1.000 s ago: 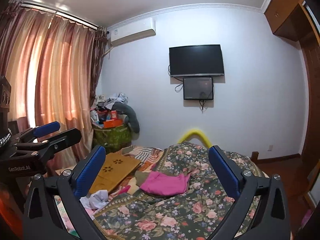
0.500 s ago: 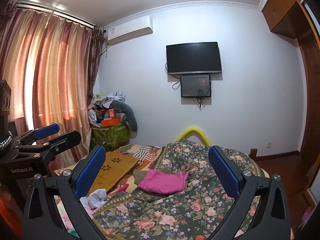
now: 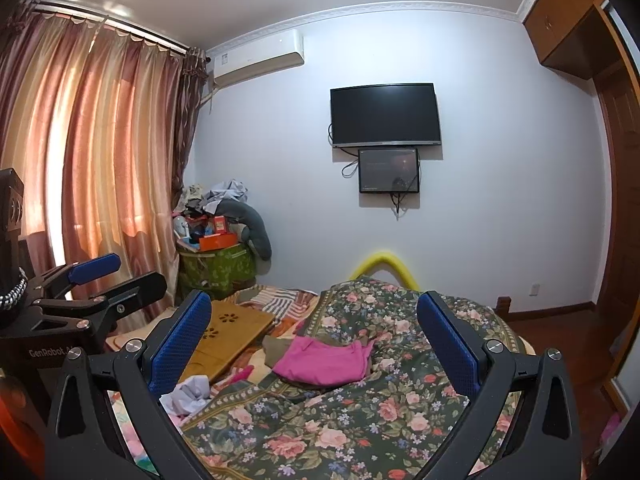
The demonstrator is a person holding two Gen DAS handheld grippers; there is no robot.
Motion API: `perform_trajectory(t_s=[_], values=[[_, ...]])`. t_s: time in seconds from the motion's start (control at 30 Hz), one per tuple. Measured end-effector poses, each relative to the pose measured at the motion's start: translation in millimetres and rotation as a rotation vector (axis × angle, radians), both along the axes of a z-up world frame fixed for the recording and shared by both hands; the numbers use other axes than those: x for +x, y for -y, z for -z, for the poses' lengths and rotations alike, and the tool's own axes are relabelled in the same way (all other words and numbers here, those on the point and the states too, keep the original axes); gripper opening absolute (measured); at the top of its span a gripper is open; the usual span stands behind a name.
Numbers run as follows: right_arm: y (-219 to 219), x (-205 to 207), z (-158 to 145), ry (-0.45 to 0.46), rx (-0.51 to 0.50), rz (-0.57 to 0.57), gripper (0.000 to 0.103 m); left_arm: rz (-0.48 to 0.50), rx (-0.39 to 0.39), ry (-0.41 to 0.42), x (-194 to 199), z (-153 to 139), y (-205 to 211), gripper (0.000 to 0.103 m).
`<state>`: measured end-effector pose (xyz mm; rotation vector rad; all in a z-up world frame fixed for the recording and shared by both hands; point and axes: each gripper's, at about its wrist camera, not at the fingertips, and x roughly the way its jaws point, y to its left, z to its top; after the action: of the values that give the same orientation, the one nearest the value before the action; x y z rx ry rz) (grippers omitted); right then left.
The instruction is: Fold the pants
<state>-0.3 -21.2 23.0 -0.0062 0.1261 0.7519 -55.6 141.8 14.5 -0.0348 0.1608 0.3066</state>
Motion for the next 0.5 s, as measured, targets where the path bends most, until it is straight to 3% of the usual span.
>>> perform_trajectory(t_s=[0.5], values=[[-2.6,1.6,2.4,-0.013,-0.008,0.009,0.102,0.009,0.010,-0.001,-1.0,3.2,-3.1,0.103]])
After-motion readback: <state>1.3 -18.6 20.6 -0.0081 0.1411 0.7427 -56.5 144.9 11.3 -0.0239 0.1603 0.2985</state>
